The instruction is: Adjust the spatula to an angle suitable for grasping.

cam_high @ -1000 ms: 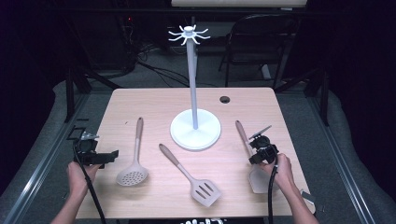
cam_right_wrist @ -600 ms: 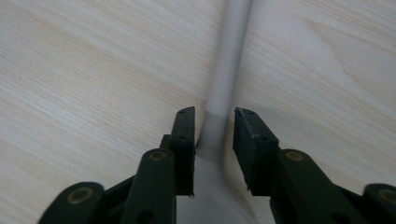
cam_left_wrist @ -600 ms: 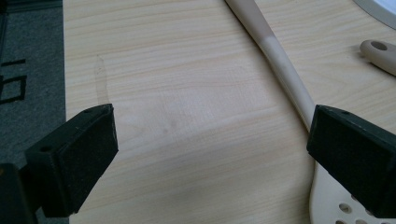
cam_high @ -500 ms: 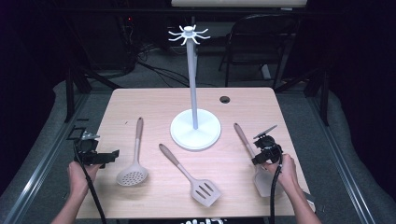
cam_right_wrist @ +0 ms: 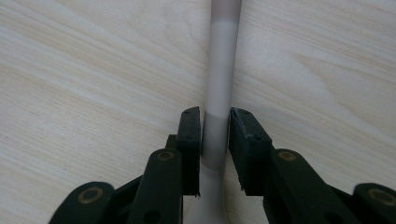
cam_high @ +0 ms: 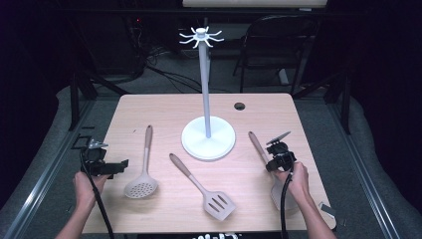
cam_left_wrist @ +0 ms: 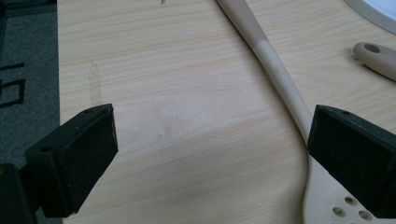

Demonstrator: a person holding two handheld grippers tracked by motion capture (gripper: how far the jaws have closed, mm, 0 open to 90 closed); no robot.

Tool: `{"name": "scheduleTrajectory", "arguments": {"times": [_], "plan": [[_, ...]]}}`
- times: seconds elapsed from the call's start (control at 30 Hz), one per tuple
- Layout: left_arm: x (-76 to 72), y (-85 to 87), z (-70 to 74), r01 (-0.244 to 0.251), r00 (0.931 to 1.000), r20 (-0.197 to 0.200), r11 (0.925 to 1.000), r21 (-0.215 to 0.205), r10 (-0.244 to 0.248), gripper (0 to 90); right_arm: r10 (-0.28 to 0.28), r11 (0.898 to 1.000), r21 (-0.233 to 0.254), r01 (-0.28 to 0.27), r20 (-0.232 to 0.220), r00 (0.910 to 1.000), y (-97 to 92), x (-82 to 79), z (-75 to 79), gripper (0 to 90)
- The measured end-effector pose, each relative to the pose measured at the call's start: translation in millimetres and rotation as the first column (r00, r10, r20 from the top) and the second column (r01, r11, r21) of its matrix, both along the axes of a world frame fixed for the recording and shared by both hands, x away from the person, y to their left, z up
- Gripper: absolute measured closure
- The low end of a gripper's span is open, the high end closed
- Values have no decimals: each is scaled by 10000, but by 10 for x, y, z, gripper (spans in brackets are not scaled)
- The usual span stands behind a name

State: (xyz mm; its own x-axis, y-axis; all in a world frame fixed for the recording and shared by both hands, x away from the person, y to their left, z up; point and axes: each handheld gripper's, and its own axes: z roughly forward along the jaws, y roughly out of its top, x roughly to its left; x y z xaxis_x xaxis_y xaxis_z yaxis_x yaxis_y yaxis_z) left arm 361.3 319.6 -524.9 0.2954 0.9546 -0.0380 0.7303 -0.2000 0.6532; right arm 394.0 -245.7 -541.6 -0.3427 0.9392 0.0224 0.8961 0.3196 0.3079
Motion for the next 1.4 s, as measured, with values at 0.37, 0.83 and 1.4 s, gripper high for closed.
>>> {"name": "scheduleTrajectory", "arguments": {"times": [0.37,0.83,1.4], "plan": [[-17,-61,29,185,9998,83,9998,12,-185,10,-193,9998,100,190,245,9995,5,-15,-22,784],[-74,-133,129,235,9983,538,9987,-461,-210,0,657,9955,582,-750,1484,9867,62,-145,234,783],[-168,-488,314,1165,9890,1088,9812,-1539,-1004,0,1856,9799,196,-1986,2757,9432,267,-326,531,784]]}}
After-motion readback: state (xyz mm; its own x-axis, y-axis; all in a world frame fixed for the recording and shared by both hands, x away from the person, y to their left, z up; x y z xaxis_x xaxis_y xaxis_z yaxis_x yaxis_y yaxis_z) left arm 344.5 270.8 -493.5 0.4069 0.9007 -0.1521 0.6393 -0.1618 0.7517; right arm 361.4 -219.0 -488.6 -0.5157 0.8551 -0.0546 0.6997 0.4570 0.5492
